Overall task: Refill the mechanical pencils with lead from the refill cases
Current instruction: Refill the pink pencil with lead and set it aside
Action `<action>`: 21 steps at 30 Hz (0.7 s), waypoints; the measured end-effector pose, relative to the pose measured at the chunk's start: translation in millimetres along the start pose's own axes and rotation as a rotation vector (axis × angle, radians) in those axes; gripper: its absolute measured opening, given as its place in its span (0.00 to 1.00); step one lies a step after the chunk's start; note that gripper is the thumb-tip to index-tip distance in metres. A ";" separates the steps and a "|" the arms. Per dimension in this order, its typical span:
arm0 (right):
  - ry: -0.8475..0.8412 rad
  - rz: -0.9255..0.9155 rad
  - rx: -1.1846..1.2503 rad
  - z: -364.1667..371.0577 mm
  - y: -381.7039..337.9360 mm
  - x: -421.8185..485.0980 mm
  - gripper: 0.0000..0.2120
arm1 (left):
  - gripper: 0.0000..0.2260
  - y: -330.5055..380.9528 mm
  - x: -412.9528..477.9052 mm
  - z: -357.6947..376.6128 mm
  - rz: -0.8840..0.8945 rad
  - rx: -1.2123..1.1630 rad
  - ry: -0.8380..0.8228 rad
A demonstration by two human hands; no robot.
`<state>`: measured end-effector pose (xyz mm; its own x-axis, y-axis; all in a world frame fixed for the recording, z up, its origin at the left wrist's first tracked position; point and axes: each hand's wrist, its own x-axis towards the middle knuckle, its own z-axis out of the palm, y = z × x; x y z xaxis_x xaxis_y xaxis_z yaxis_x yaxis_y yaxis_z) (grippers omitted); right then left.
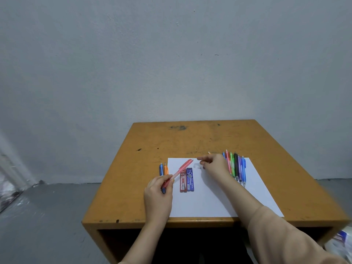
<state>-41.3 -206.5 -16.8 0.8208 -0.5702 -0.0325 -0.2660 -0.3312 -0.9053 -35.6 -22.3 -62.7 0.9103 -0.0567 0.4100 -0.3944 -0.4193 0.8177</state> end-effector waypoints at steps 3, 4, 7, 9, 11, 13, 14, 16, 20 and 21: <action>0.002 -0.056 0.124 -1.9 -3.4 -12.2 0.11 | 0.07 0.1 -0.1 0.7 0.000 -0.003 0.008; -0.005 -0.067 0.173 -1.0 -5.5 -18.3 0.11 | 0.07 0.5 -0.1 0.8 -0.004 -0.003 0.008; -0.042 -0.092 0.298 6.2 -10.0 -37.7 0.12 | 0.07 1.5 -0.5 0.9 -0.003 -0.013 0.007; -0.053 -0.105 0.380 12.6 -10.2 -47.4 0.14 | 0.07 1.9 -0.7 1.1 0.013 -0.016 0.008; -0.024 -0.124 0.415 19.0 -8.6 -52.8 0.16 | 0.07 1.9 -0.9 1.5 0.032 -0.026 0.011; 0.016 -0.143 0.420 24.1 -7.9 -56.0 0.17 | 0.07 2.4 -1.2 1.5 0.048 -0.032 0.012; 0.030 -0.151 0.418 26.0 -8.3 -57.0 0.17 | 0.07 3.0 -1.4 1.2 0.059 -0.029 0.013; 0.041 -0.166 0.412 28.2 -8.9 -58.3 0.18 | 0.07 4.7 -1.8 0.6 0.095 -0.011 0.020; 0.049 -0.187 0.456 28.9 -13.1 -59.9 0.20 | 0.06 7.8 -4.3 0.3 0.305 0.064 0.030; 0.052 -0.185 0.468 28.9 -14.2 -59.6 0.20 | 0.06 7.4 -5.2 1.2 0.367 0.099 0.029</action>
<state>-71.9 -146.1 -14.3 0.8031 -0.5747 0.1572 0.1471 -0.0645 -0.9870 -43.1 -26.2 -59.3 0.7061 -0.1945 0.6809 -0.6783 -0.4617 0.5716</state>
